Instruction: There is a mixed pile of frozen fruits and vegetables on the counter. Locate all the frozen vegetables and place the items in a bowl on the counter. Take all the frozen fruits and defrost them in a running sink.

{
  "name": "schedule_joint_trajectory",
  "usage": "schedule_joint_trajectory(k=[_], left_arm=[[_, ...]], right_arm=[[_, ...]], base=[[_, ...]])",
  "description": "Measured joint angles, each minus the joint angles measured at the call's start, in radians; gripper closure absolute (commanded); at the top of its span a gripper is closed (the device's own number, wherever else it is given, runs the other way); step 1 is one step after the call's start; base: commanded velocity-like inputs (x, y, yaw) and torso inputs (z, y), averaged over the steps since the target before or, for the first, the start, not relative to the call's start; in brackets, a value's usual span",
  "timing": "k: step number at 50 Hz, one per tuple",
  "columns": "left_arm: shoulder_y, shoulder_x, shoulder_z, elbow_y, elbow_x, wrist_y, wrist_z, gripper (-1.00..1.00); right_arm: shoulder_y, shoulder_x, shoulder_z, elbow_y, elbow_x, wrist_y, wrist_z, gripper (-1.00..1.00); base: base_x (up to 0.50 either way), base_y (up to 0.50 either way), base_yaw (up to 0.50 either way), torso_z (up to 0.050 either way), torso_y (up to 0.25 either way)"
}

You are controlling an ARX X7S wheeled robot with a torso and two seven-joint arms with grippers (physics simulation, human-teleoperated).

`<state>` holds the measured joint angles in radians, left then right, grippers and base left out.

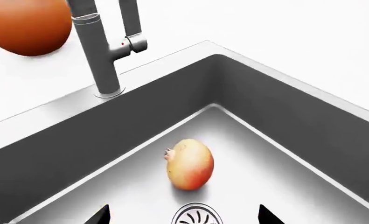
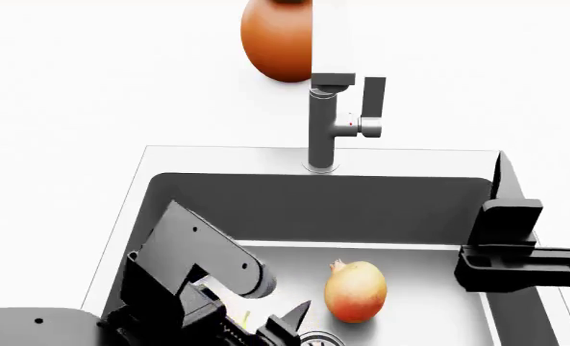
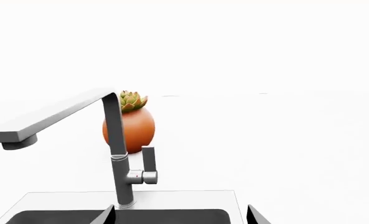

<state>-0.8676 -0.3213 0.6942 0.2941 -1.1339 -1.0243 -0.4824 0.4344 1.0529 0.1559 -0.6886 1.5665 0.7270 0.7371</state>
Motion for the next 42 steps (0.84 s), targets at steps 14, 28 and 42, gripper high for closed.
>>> schedule_joint_trajectory(k=[14,28,42], left_arm=[[-0.052,-0.137,-0.194,0.184,-0.210,-0.023,-0.117,-1.00],[-0.038,-0.323,-0.383,0.274,-0.358,0.006,-0.175,-1.00],[-0.049,-0.477,-0.493,0.271,-0.460,0.005,-0.181,-1.00]], right_arm=[[0.019,0.017,-0.003,-0.010,-0.017,0.008,-0.049,-1.00],[0.049,0.038,-0.019,-0.020,-0.024,0.025,-0.083,-1.00],[0.150,0.084,-0.044,0.002,0.035,0.051,-0.087,-1.00]], base=[[0.00,0.00,0.00,0.000,0.000],[0.00,0.00,0.00,0.000,0.000],[0.00,0.00,0.00,0.000,0.000]])
